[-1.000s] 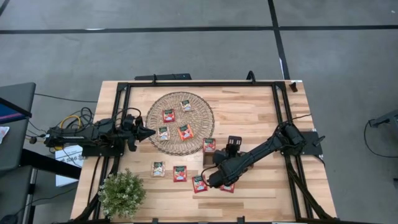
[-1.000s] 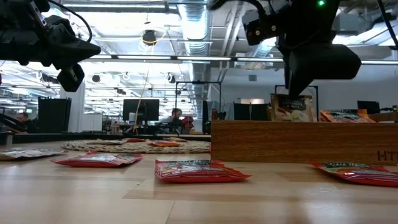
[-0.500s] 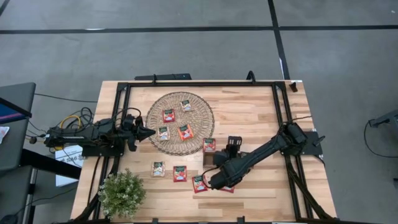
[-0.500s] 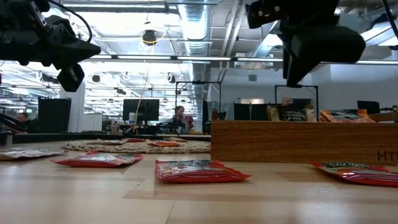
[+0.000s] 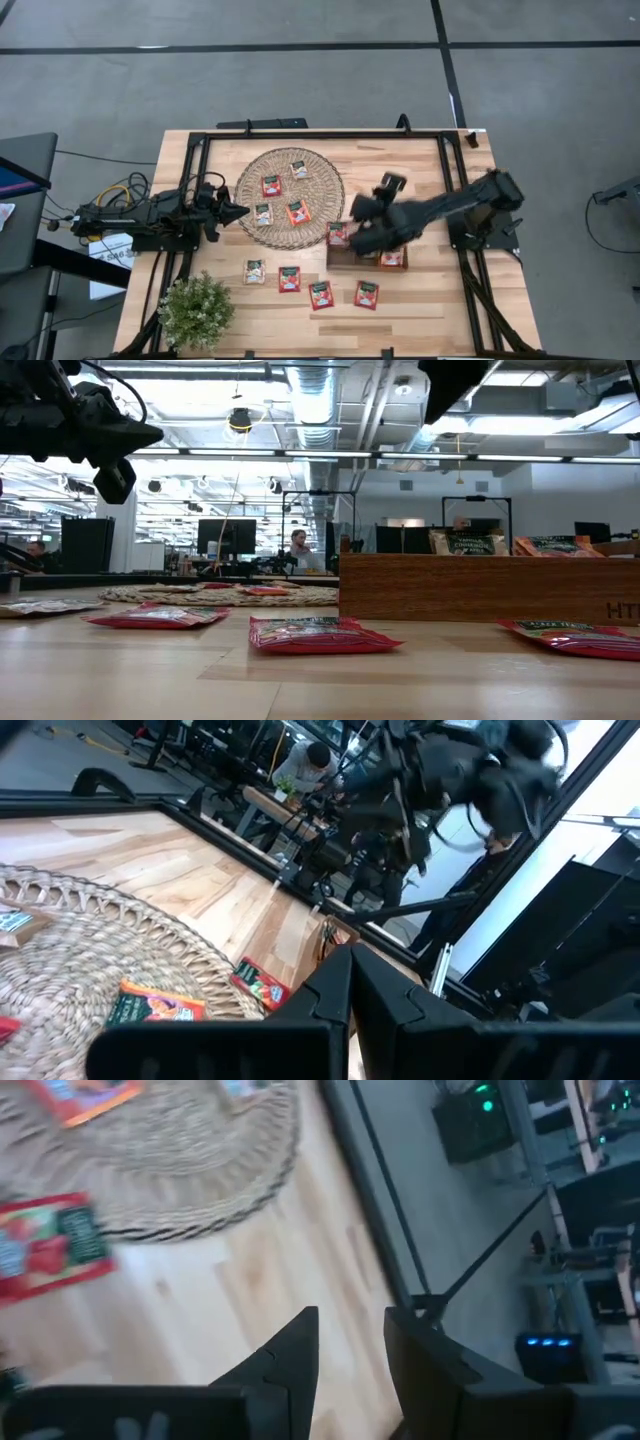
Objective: Pick & Place Tea
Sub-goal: Put the brown tea bag into the middle section of the wooden organizer
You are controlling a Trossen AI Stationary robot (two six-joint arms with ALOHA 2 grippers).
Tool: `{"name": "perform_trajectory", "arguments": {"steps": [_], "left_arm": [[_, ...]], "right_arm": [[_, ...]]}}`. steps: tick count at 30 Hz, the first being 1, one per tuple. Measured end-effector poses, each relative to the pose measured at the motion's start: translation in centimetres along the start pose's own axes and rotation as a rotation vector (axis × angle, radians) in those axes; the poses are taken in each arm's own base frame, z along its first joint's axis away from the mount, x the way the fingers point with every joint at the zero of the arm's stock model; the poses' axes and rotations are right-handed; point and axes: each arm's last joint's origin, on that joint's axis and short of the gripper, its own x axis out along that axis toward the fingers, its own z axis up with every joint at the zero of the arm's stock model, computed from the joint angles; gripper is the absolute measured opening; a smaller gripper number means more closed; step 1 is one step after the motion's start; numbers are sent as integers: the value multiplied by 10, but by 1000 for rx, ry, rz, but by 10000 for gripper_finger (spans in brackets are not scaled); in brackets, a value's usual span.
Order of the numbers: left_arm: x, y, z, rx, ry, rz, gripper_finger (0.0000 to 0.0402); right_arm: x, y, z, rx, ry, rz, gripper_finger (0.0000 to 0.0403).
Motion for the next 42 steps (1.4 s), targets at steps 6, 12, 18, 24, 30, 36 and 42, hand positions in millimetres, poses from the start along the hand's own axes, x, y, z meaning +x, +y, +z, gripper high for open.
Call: {"name": "perform_trajectory", "arguments": {"steps": [6,12,18,24,30,36,42], "left_arm": [[0,-3,4,-3,-43,-29,0],[0,-9,14,36,-61,-21,0],[6,-23,41,144,-95,74,0],[36,-46,78,267,-49,196,0],[95,-59,114,377,70,468,0],[165,-42,152,399,208,696,0],[222,-6,181,358,401,743,0]], "right_arm": [[7,-54,-26,83,18,-11,109],[14,-71,-83,234,-8,13,109],[20,-65,-131,396,-139,123,109],[26,-66,-160,519,-234,209,109],[31,-72,-177,617,-301,268,109],[33,-76,-185,641,-347,298,109],[34,-78,-191,648,-356,305,109]]}}
